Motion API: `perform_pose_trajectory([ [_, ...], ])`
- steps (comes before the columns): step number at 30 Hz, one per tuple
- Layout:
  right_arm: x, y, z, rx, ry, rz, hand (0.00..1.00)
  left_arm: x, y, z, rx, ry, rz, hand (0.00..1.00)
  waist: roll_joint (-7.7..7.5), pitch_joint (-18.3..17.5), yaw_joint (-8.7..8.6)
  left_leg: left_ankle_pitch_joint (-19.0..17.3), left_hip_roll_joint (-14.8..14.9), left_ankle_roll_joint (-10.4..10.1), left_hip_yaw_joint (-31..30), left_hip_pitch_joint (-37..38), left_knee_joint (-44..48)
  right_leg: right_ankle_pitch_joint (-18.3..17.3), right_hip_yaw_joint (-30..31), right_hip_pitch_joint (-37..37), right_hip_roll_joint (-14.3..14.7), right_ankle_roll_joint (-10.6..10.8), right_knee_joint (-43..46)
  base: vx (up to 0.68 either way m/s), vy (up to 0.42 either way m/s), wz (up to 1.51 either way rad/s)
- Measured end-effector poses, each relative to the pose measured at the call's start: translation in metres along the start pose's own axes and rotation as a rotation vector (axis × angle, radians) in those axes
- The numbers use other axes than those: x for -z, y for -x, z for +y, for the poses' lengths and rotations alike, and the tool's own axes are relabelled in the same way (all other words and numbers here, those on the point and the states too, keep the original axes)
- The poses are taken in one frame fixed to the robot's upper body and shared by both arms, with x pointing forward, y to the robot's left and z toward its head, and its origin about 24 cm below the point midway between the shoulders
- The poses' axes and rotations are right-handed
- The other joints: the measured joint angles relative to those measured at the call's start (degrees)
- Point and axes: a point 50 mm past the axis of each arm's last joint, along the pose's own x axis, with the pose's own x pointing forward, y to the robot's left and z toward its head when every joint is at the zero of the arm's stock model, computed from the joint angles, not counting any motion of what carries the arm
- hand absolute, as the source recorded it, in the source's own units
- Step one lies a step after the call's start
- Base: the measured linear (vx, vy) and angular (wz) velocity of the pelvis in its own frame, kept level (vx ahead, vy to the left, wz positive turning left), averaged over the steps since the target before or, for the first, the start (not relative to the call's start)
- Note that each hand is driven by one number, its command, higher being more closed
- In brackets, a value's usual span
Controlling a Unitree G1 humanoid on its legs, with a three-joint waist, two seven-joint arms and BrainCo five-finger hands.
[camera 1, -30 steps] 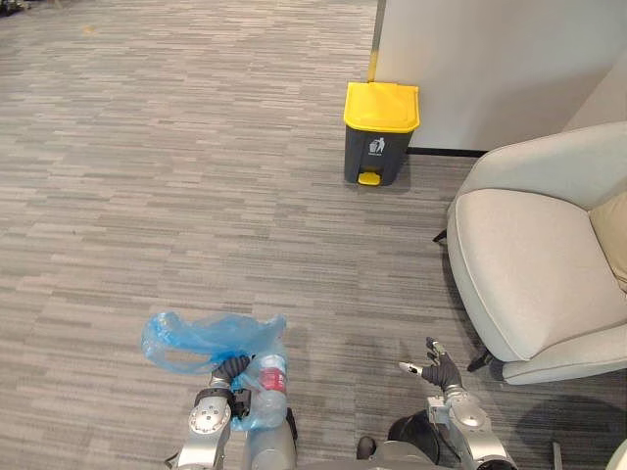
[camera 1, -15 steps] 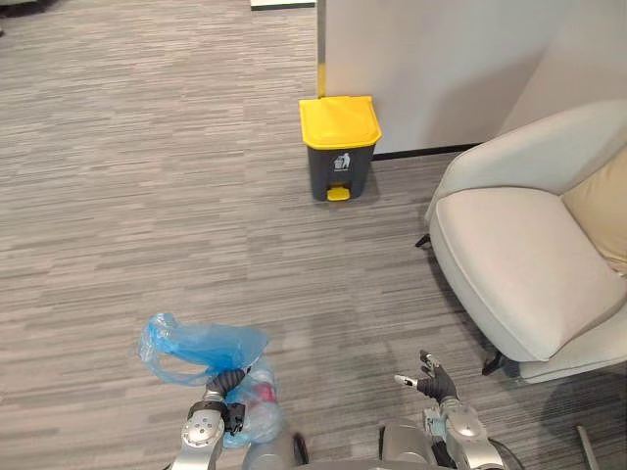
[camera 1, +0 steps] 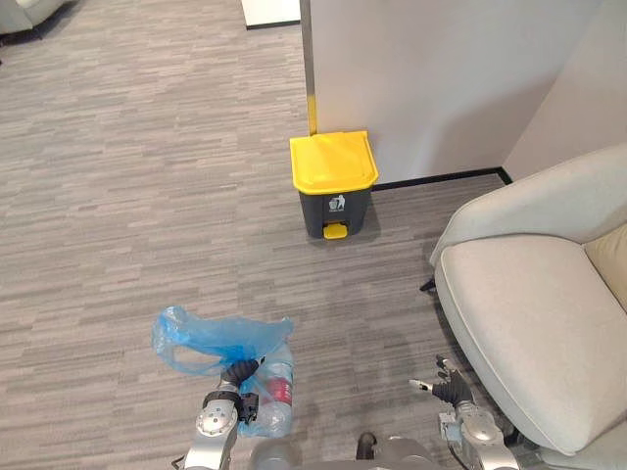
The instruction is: Gather rubbish on tea table into small bin, then transfer packed bag to large trash can.
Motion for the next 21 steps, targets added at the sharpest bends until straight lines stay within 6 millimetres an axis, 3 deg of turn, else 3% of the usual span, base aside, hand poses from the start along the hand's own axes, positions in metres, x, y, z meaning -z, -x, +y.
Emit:
perform_pose_trajectory([
  [3, 0.001, 0.0, 0.005, -0.006, -0.014, 0.005, 0.0, -0.002, 0.0, 0.003, -0.011, 0.003, -0.008, 1.0, -0.74, 0.88, 0.52, -2.25, -2.33, 0.07, -0.73, -5.6, -11.45, -1.39, 1.4, 3.38, -2.14, 2.99, -1.12, 0.26, 0.232, -0.2],
  [4, 0.001, 0.0, 0.002, 0.007, -0.025, 0.007, 0.0, -0.004, -0.001, 0.002, -0.01, 0.005, -0.017, 1.0, -0.74, 1.02, 0.41, -0.84, -4.09, -1.33, -1.25, -6.12, -22.19, -2.51, 1.91, 4.13, -3.22, 4.93, -0.92, 0.3, 0.381, -0.13],
  [5, 0.0, 0.0, -0.005, 0.029, -0.03, 0.003, 0.0, -0.005, -0.001, -0.001, -0.007, 0.017, -0.022, 1.0, 1.84, 0.76, 0.41, 7.06, -4.32, -1.64, -2.75, -5.46, -34.18, -3.97, 2.5, 4.44, -2.75, 7.49, -0.44, 0.25, 0.329, -0.22],
  [6, 0.002, -0.001, -0.003, 0.029, -0.038, 0.016, 0.0, -0.003, -0.001, -0.001, -0.011, 0.022, -0.013, 1.0, 1.07, 1.35, 0.67, 8.05, -5.2, -0.08, -1.79, -4.45, -34.13, -4.73, 3.56, 4.72, -3.4, 8.66, 0.05, 0.25, 0.307, -0.15],
  [7, 0.002, -0.002, 0.001, 0.02, -0.044, 0.019, 0.0, -0.004, -0.002, 0.002, -0.02, 0.02, -0.013, 1.0, -1.31, 1.16, 0.59, 7.47, -8.0, 0.08, -0.39, -3.15, -36.23, -4.88, 4.55, 4.91, -6.04, 8.89, -0.97, 0.24, 0.24, -0.08],
  [8, -0.002, -0.003, -0.001, 0.026, -0.045, 0.006, 0.0, -0.005, -0.002, 0.006, -0.038, 0.023, -0.016, 1.0, -2.08, 1.13, 0.75, 5.54, -9.59, 1.62, 0.31, -3.57, -34.98, -5.37, 5.61, 5.06, -7.72, 9.68, -1.27, 0.28, 0.288, -0.02],
  [10, -0.007, -0.005, -0.001, 0.029, -0.043, -0.009, 0.0, -0.002, 0.0, 0.008, -0.043, 0.024, -0.007, 1.0, -2.31, 1.1, 0.93, 2.65, -10.65, 2.6, 1.4, -4.02, -32.37, -6.11, 7.66, 4.96, -9.18, 10.88, -0.33, 0.23, 0.233, -0.17],
  [12, -0.01, -0.007, 0.0, 0.023, -0.04, -0.016, 0.0, 0.0, 0.001, 0.009, -0.045, 0.022, -0.001, 1.0, -2.36, 1.08, 1.73, -0.43, -11.69, 3.86, 3.4, -2.33, -31.52, -6.67, 10.82, 2.19, -10.95, 12.02, 7.51, 0.26, 0.211, -0.37],
  [15, -0.009, -0.006, 0.004, 0.006, -0.029, -0.015, 0.0, 0.003, 0.004, 0.012, -0.031, -0.014, 0.008, 1.0, -2.97, 1.04, 0.85, -1.56, -14.03, 4.72, 4.44, 3.61, -35.47, -2.97, 12.89, -6.19, -13.36, 17.92, 28.31, 0.26, 0.111, -0.09],
  [16, -0.006, -0.005, 0.007, -0.007, -0.021, -0.005, 0.0, 0.005, 0.006, 0.014, -0.026, -0.029, 0.014, 1.0, -3.28, 0.85, 0.12, -2.35, -14.21, 5.46, 4.36, 5.94, -36.24, -3.12, 12.82, -9.04, -13.18, 16.96, 35.3, 0.42, 0.036, 0.0],
  [17, -0.005, -0.004, 0.008, -0.014, -0.008, -0.002, 0.0, 0.007, 0.007, 0.015, -0.025, -0.037, 0.019, 1.0, -3.33, 0.86, 0.01, -3.42, -14.09, 5.82, 4.09, 8.07, -36.59, -4.6, 11.96, -12.04, -12.4, 13.92, 39.99, 0.36, -0.011, -0.03],
  [20, -0.001, -0.002, 0.009, -0.024, 0.004, 0.009, 0.0, 0.004, 0.006, 0.014, -0.019, -0.043, 0.011, 1.0, -3.05, 0.97, -1.5, -4.92, -12.33, 4.81, 2.95, 12.52, -37.91, -8.42, 6.64, -19.42, -9.12, 9.12, 40.31, 0.41, -0.1, 0.19],
  [21, 0.0, -0.002, 0.009, -0.025, 0.006, 0.01, 0.0, 0.005, 0.006, 0.014, -0.018, -0.043, 0.012, 1.0, -2.92, 1.08, -1.76, -5.02, -11.72, 4.63, 2.76, 13.52, -38.42, -8.52, 5.85, -20.82, -8.1, 8.73, 37.92, 0.44, -0.174, 0.29],
])
